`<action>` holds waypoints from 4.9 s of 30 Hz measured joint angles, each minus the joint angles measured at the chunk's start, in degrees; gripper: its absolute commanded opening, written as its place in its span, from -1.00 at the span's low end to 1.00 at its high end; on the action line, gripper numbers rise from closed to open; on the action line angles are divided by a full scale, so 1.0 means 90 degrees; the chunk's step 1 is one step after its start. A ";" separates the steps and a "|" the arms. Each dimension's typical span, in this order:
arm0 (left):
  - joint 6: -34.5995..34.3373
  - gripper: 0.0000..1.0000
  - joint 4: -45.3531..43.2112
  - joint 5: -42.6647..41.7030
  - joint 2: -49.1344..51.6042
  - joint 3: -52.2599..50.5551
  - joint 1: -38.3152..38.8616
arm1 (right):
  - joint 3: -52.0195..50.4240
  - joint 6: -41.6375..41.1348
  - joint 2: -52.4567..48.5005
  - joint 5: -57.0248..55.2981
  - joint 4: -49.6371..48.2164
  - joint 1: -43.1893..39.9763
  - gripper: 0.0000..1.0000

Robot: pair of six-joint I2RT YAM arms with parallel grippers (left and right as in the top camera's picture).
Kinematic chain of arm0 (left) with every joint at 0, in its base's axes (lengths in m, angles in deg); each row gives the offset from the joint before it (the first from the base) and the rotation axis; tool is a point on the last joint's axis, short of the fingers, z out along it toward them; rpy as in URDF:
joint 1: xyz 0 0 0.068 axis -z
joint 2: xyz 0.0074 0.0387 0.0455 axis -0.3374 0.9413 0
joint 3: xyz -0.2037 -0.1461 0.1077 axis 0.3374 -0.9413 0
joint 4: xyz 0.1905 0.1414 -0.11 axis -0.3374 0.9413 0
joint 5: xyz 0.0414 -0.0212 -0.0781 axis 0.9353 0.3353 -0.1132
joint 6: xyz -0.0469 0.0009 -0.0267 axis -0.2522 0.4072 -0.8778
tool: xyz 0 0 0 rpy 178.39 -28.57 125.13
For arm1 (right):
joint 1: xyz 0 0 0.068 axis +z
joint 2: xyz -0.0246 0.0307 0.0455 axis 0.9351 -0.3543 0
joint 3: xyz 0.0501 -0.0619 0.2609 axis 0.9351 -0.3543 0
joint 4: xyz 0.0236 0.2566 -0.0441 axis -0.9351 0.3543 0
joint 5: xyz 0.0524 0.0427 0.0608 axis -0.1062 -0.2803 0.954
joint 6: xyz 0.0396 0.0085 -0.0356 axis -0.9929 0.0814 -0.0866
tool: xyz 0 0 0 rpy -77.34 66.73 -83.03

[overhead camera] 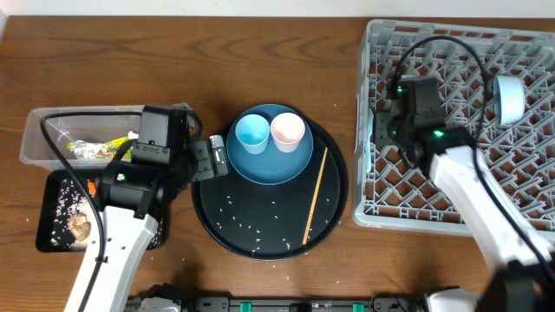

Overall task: Sort waste into correct bins and load items into the dishwasher rack
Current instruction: 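Carry the knife right and drop it into the rack, then move the right gripper to the wooden chopstick and grasp it, then carry the chopstick right and place it in the rack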

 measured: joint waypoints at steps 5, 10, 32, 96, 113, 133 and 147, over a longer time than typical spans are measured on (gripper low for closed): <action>-0.0002 0.96 0.0002 -0.0002 0.0000 0.0000 0.0002 | 0.0097 -0.0138 0.1243 0.0444 0.0308 0.0172 -0.34; 0.0000 0.96 0.0000 0.0000 0.0000 0.0000 0.0002 | 0.0194 -0.0704 0.2106 0.0726 0.0950 0.0838 -0.49; 0.0000 0.96 0.0002 -0.0002 0.0000 0.0000 0.0002 | 0.0202 -0.3750 -0.1307 0.0083 0.1617 0.3512 -0.70; -0.0002 0.96 0.0002 0.0000 0.0000 0.0000 0.0000 | 0.0313 -0.2465 0.1090 -0.1574 0.2589 0.1129 -0.98; -0.0002 0.96 0.0005 0.0000 0.0000 0.0000 0.0000 | 0.0313 -0.1783 -0.0488 -0.1571 0.1557 0.0950 -0.97; -0.0002 0.96 0.0005 -0.0002 0.0000 0.0000 0.0000 | 0.0631 -0.1637 0.0991 -0.0814 0.2161 0.0879 -0.01; -0.0002 0.96 -0.0068 0.0000 0.0000 0.0000 0.0000 | 0.0690 -0.1613 0.1948 0.0223 0.4080 0.0891 0.07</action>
